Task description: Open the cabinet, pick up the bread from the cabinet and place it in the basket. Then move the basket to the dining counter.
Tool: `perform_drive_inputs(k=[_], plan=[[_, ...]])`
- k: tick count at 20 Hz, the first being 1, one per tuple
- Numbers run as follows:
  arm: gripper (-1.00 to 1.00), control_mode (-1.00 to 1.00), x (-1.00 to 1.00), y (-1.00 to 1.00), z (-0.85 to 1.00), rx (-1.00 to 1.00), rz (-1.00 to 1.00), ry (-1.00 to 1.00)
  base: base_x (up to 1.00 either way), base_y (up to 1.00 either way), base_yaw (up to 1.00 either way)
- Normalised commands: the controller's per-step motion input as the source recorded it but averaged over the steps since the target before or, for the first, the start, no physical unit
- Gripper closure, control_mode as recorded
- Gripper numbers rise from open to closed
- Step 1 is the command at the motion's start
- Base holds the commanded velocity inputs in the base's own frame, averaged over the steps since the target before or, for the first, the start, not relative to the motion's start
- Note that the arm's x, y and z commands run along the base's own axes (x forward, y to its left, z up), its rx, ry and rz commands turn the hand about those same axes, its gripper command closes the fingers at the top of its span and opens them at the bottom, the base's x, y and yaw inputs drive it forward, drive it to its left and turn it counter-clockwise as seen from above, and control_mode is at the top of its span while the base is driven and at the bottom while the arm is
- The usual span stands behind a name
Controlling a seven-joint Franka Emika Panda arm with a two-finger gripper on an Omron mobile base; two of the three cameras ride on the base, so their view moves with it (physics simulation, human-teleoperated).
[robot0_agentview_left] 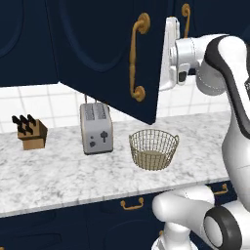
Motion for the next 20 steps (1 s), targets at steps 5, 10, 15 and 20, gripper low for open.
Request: perform_drive_inputs(k=[5,10,15,20], plan=[[-1.0,-1.0,-0.22,1.0,-0.14,0.0,0.1,0.0,0.0,0.0,0.0],[-1.0,-1.0,0.0,1.0,-0.14,-0.02,-0.03,-0.02,0.0,0.0,0.0],[-1.0,-1.0,0.08,0.51,-0.01,-0.09,-0.13,-0.03,0.0,0.0,0.0],[-1.0,-1.0,-0.02,-0.85,0.0,-0.11,-0.06,-0.15,0.0,0.0,0.0]])
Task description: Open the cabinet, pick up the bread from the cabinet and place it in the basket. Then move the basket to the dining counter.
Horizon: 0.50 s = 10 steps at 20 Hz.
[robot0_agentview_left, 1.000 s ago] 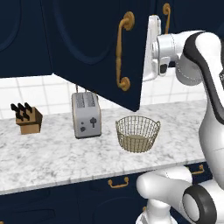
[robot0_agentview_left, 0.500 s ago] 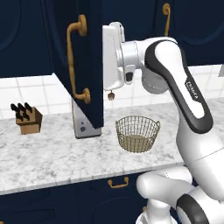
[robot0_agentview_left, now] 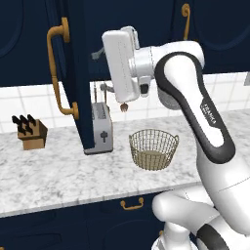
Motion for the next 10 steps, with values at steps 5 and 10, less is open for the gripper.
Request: perform_drive_inputs(k=[5,10], plan=[[-1.0,-1.0,-0.41,-1.0,0.0,-0.12,0.0,-0.31,0.0,0.0,0.0],[-1.0,-1.0,-0.56,-1.0,-0.07,-0.23,-0.04,-0.43,0.0,0.0,0.0]])
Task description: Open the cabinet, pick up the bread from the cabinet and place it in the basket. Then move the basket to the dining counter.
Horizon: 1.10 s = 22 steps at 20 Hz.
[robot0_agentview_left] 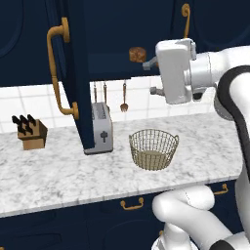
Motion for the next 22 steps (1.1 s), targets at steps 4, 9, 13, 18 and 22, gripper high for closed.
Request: perform_drive_inputs(k=[4,9,13,18,22], plan=[[-1.0,-1.0,-0.43,-1.0,-0.02,-0.34,-0.01,-0.38,0.0,0.0,0.0],[-1.0,-1.0,-0.03,-0.86,-0.01,-0.47,-0.16,-0.35,0.0,0.0,0.0],[-1.0,-1.0,0.57,-0.42,0.0,-0.48,-0.2,-0.37,0.0,0.0,0.0],[-1.0,-1.0,0.56,-0.32,0.29,-0.33,-0.25,-0.23,0.0,0.0,0.0],[-1.0,-1.0,0.83,-0.46,0.32,-0.11,-0.17,-0.07,0.0,0.0,0.0]])
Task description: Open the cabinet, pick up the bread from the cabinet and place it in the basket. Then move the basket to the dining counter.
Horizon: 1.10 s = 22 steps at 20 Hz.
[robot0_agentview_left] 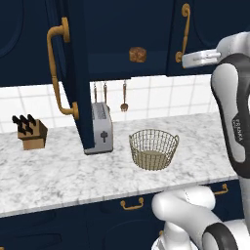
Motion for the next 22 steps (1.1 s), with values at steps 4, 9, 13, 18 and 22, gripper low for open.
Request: perform_drive_inputs(k=[4,9,13,18,22], plan=[[-1.0,-1.0,0.53,-0.64,0.18,0.0,-0.12,0.0,0.0,0.0,0.0],[-1.0,-1.0,0.63,-0.29,0.03,0.0,-0.13,-0.09,0.0,0.0,0.0],[-1.0,-1.0,0.81,-0.03,0.07,0.0,-0.22,0.02,0.0,0.0,0.0],[-1.0,-1.0,0.51,-0.07,0.0,0.0,-0.18,0.01,0.0,0.0,0.0],[-1.0,-1.0,0.73,-0.07,0.0,0.05,-0.09,0.0,0.0,0.0,0.0]])
